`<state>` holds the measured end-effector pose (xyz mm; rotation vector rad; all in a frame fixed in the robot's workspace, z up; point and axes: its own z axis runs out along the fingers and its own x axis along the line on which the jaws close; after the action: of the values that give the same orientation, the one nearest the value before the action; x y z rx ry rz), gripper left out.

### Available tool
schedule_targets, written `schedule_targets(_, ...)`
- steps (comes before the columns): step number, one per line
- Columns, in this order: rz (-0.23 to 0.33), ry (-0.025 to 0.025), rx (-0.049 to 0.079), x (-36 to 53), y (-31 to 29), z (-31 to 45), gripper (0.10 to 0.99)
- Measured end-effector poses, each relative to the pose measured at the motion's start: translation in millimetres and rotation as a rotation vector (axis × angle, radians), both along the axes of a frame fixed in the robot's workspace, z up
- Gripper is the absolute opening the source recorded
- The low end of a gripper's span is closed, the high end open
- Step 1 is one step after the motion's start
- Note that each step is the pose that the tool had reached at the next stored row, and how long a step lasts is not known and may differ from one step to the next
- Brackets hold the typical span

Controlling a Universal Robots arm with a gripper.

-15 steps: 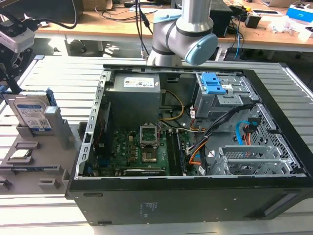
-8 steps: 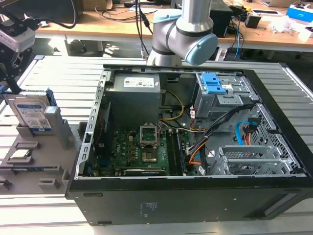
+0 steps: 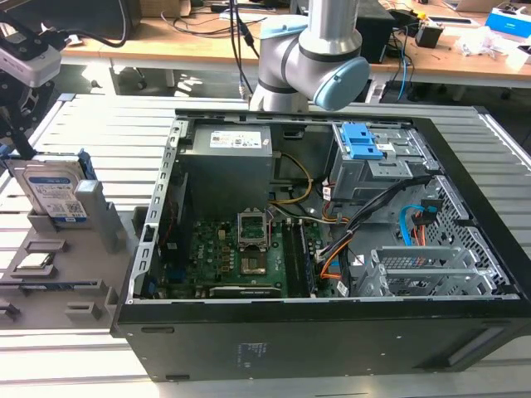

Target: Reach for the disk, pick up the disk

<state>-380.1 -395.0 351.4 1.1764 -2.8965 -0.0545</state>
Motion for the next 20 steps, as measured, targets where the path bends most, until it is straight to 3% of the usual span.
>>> schedule_targets(20,0.097,0.0000,0.000,0.0,0.0,0.0,0.106)
